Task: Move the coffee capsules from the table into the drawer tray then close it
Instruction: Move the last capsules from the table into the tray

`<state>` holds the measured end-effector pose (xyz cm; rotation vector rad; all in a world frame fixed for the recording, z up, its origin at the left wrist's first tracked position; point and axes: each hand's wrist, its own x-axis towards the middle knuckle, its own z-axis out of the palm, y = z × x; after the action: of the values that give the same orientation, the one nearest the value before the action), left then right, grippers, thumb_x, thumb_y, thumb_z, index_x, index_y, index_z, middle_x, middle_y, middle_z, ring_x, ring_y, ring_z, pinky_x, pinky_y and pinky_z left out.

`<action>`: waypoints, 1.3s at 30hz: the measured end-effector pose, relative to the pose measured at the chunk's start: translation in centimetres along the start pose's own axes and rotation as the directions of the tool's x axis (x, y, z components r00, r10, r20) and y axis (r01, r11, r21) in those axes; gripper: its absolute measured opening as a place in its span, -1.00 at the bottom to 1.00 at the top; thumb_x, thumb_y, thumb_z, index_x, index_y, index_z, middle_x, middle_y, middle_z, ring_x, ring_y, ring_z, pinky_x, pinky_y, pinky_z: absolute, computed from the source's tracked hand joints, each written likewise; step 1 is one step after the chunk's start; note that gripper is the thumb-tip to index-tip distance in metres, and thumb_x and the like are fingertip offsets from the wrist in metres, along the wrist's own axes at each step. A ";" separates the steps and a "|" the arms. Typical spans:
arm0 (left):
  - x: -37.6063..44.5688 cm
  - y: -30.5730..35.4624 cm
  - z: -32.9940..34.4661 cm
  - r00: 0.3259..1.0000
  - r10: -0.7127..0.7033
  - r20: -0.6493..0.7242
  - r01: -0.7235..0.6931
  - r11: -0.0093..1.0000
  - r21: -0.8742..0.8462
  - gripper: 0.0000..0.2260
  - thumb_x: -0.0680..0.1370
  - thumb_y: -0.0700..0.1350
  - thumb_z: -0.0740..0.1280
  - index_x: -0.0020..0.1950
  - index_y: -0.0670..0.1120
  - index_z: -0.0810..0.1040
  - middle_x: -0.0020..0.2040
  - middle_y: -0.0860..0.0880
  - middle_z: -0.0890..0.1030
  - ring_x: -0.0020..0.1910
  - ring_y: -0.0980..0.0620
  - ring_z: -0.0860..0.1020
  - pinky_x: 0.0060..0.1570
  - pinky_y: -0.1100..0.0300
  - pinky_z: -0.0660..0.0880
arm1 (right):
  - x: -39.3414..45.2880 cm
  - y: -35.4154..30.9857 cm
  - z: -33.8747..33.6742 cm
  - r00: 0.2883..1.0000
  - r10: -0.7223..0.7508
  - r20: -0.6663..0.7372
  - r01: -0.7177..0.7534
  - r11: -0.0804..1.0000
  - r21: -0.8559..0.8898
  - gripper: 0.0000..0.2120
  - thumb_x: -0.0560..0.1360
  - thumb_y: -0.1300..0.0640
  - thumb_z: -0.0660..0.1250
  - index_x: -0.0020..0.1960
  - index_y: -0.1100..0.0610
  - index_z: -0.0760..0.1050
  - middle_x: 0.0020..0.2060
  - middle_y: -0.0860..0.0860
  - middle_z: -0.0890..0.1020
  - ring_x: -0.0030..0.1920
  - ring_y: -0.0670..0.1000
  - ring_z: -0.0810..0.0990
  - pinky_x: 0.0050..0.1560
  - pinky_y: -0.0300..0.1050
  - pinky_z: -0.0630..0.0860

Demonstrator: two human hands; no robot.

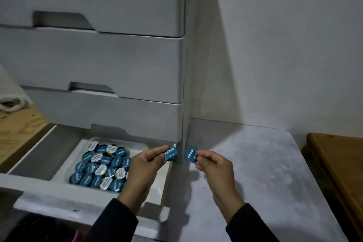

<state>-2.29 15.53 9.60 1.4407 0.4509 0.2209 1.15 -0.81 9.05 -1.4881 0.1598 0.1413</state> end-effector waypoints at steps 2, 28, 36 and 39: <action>0.8 0.3 -2.5 1.000 -0.016 -0.014 0.017 0.999 0.046 -0.78 0.50 -0.38 0.28 -0.04 -0.13 0.65 -0.24 0.03 0.67 -0.34 0.22 0.61 -0.32 0.45 0.51 | -0.5 0.5 2.2 0.999 0.007 0.034 -0.006 1.000 -0.028 -0.78 0.44 0.39 0.31 -0.18 0.10 0.62 -0.30 0.02 0.67 -0.29 -0.03 0.63 -0.20 -0.25 0.58; 16.9 -3.5 -15.4 0.904 -0.316 0.286 0.155 0.869 0.470 -0.83 0.55 -0.31 0.23 -0.07 -0.16 0.61 -0.10 -0.13 0.67 -0.45 0.11 0.57 -0.58 0.35 0.40 | 6.1 8.8 21.2 0.947 0.075 -0.313 -0.200 0.898 -0.391 -0.79 0.35 0.43 0.32 -0.25 0.18 0.64 -0.41 -0.01 0.63 -0.37 -0.06 0.58 -0.41 -0.46 0.49; 18.4 -4.9 -15.4 0.920 -0.239 0.309 0.010 0.805 0.594 -0.78 0.55 -0.33 0.22 -0.06 -0.13 0.64 -0.08 0.01 0.62 -0.25 0.26 0.52 -0.46 0.55 0.41 | 6.9 9.2 22.5 0.955 -0.051 -0.293 -0.116 0.844 -0.524 -0.63 0.33 0.40 0.31 -0.45 -0.05 0.55 -0.59 -0.21 0.55 -0.48 -0.20 0.55 -0.32 -0.28 0.52; 18.7 -5.1 -15.6 0.926 -0.219 0.307 -0.028 0.771 0.636 -0.79 0.55 -0.31 0.23 -0.03 -0.13 0.65 0.02 -0.06 0.66 -0.20 0.15 0.59 -0.25 0.43 0.54 | 6.9 9.1 22.8 0.962 -0.095 -0.257 -0.067 0.827 -0.559 -0.75 0.37 0.41 0.27 -0.33 0.17 0.64 -0.49 -0.03 0.60 -0.50 -0.23 0.53 -0.37 -0.42 0.46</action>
<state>7.20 36.67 0.43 2.0672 0.2961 -0.3250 6.63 22.56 0.52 -2.1046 0.3550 -0.0404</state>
